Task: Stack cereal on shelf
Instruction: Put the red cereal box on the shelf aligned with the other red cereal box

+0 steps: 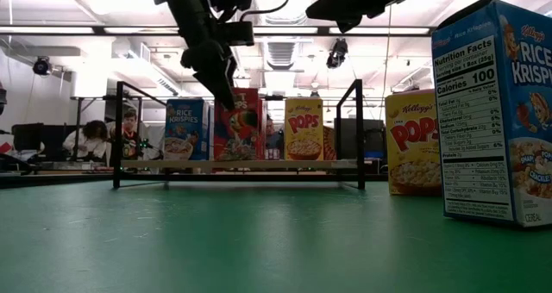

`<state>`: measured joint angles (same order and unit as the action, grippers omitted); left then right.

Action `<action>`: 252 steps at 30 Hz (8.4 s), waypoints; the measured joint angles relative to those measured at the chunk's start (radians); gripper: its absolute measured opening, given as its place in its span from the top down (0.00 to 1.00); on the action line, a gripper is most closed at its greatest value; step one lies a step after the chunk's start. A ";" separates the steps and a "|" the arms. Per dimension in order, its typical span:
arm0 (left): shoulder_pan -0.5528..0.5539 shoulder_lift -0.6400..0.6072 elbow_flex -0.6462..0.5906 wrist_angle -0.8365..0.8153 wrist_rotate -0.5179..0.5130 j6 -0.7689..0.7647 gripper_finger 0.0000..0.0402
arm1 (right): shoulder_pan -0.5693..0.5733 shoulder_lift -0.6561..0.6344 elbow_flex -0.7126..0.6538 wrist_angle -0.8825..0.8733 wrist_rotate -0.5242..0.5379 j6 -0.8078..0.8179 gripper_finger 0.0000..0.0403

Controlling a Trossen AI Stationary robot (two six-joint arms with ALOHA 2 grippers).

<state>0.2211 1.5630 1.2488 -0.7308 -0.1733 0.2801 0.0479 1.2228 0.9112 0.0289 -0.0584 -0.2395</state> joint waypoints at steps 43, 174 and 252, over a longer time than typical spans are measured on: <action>-0.105 -0.559 -0.575 0.506 -0.108 -0.138 0.57 | -0.151 0.087 0.002 0.134 0.009 0.138 0.98; -0.058 -0.275 -0.802 1.040 0.001 -0.212 0.90 | -0.208 0.286 0.067 0.107 0.084 0.266 0.98; -0.058 -0.276 -0.802 1.035 -0.031 -0.243 0.90 | -0.222 0.461 0.304 -0.076 0.093 0.221 0.98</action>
<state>0.1628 1.2869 0.4469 0.3046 -0.2043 0.0371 -0.1745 1.6836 1.2148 -0.0467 0.0346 -0.0188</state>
